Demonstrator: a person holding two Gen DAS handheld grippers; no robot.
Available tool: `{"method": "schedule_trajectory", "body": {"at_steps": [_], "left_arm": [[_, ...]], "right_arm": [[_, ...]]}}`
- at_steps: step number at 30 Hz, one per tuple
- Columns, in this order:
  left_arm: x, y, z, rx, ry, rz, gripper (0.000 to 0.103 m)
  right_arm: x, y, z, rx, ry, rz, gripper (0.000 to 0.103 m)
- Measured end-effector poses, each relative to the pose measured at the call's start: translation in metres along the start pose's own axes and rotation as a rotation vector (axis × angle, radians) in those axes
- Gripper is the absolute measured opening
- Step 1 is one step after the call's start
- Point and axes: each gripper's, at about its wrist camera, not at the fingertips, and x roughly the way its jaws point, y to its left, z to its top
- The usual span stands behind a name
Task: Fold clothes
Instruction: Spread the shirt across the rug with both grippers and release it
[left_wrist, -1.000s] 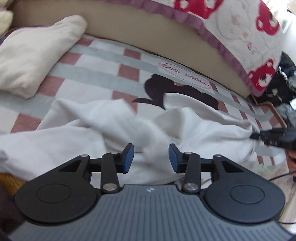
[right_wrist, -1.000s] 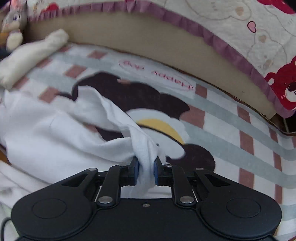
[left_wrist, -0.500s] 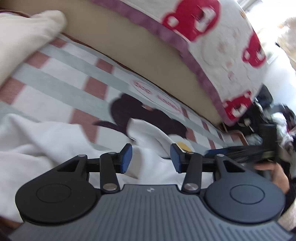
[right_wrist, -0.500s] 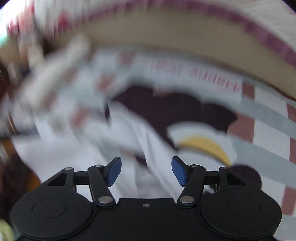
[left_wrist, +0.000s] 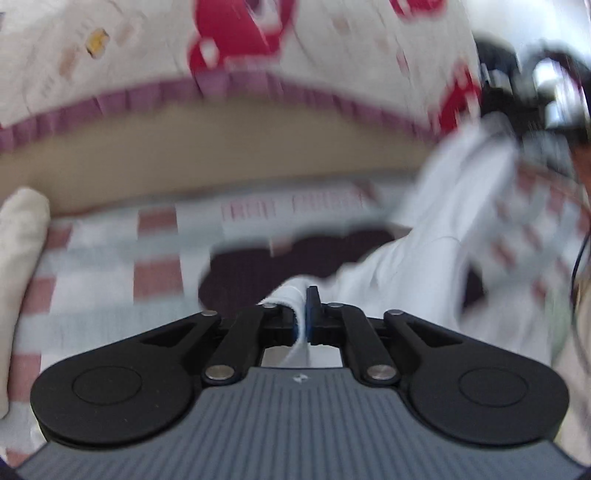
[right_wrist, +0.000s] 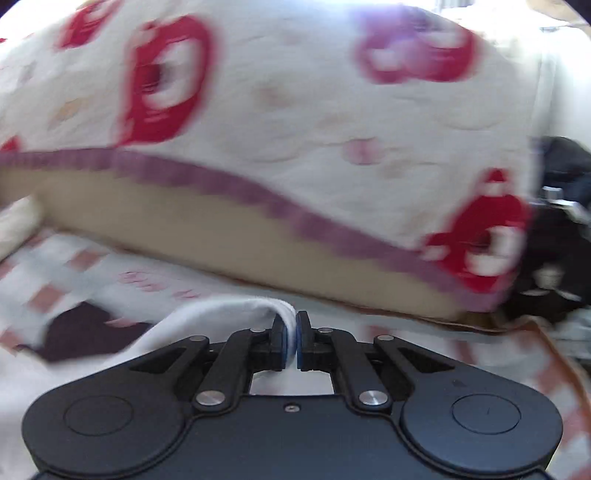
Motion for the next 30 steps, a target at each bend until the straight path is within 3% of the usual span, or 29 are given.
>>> {"method": "schedule_trajectory", "body": {"at_steps": [1, 2, 3, 4, 5, 7, 9, 12, 16, 17, 20, 22, 25, 30], "left_arm": [[-0.003, 0.001, 0.007, -0.033, -0.030, -0.003, 0.013], [-0.005, 0.002, 0.014, -0.066, -0.061, -0.006, 0.026], [-0.008, 0.003, 0.020, -0.097, -0.088, -0.009, 0.046], [-0.013, 0.007, 0.019, -0.116, -0.102, -0.011, 0.056], [-0.016, 0.012, 0.015, -0.125, -0.110, 0.004, 0.065], [-0.021, 0.025, 0.006, -0.125, -0.089, 0.055, 0.065], [-0.023, 0.043, -0.002, -0.133, -0.029, 0.121, 0.065], [-0.030, 0.086, -0.015, -0.219, 0.048, 0.198, 0.065], [-0.031, 0.136, -0.031, -0.322, 0.128, 0.238, 0.065], [-0.031, 0.148, -0.036, -0.344, 0.153, 0.239, 0.065], [-0.015, 0.182, -0.055, -0.404, 0.283, 0.127, 0.065], [-0.010, 0.201, -0.067, -0.487, 0.311, 0.109, 0.065], [-0.010, 0.211, -0.074, -0.505, 0.300, 0.073, 0.065], [0.000, 0.192, -0.075, -0.381, 0.384, 0.196, 0.065]], "right_arm": [[0.007, -0.010, -0.005, 0.010, 0.043, -0.071, 0.005], [0.014, -0.019, -0.010, 0.021, 0.085, -0.142, 0.007], [0.022, -0.028, -0.015, 0.026, 0.141, -0.211, 0.020], [0.040, -0.032, -0.027, 0.008, 0.259, -0.264, 0.046], [0.054, -0.033, -0.039, -0.006, 0.353, -0.298, 0.054], [0.070, -0.030, -0.060, -0.021, 0.468, -0.322, 0.055], [0.066, -0.019, -0.062, -0.016, 0.446, -0.239, 0.056], [0.059, 0.005, -0.038, 0.021, 0.368, -0.056, 0.056], [0.053, 0.059, -0.004, -0.009, 0.243, 0.247, 0.056], [0.055, 0.073, 0.004, -0.030, 0.216, 0.318, 0.056], [0.084, 0.116, 0.016, -0.152, 0.204, 0.484, 0.056], [0.100, 0.142, 0.014, -0.243, 0.223, 0.542, 0.056], [0.127, 0.163, 0.008, -0.268, 0.225, 0.582, 0.056], [0.146, 0.158, -0.017, -0.237, 0.195, 0.606, 0.057]]}}
